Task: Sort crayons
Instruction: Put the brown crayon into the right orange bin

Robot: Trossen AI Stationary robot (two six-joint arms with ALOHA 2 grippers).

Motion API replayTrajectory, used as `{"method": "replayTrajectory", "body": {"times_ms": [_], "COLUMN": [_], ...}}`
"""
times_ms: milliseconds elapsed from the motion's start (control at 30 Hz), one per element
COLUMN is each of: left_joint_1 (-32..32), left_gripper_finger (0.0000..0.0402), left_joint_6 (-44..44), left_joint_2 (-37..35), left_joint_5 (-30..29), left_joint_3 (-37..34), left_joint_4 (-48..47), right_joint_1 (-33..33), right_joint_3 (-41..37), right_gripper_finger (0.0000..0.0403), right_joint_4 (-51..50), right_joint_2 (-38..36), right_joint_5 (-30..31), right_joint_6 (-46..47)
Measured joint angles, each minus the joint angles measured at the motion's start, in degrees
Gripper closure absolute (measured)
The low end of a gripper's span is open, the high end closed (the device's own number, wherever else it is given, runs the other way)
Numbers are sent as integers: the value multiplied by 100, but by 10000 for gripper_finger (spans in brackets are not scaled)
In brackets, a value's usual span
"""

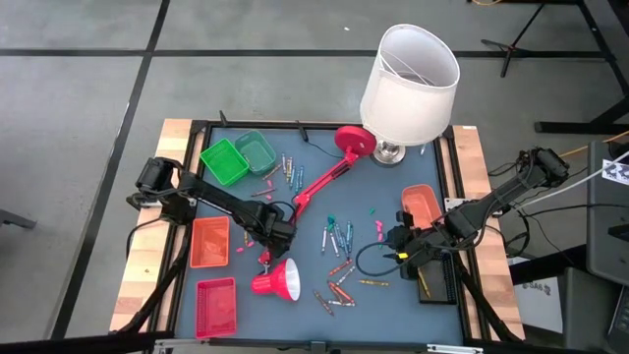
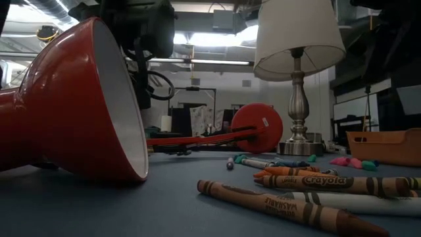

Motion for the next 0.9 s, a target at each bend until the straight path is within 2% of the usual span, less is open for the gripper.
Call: {"method": "replayTrajectory", "body": {"times_ms": [333, 533, 733, 900], "left_joint_1": [24, 137, 379, 646], "left_gripper_finger": [398, 397, 397, 397], "left_joint_6": [-6, 21, 465, 1440], "left_joint_2": [-380, -828, -1366, -1726], "left_joint_5": [-29, -38, -325, -795], "left_joint_3": [-32, -28, -22, -17], "left_joint_4": [-89, -118, 73, 785], "right_joint_1": [0, 0, -53, -510], "right_joint_3": [0, 0, 0, 0], "right_gripper_finger": [240, 240, 240, 240], "right_joint_4": [9, 35, 86, 550], "right_joint_2": [0, 0, 0, 0], "right_joint_5": [167, 619, 1552, 1652], "right_joint_6": [-22, -31, -30, -128]}}
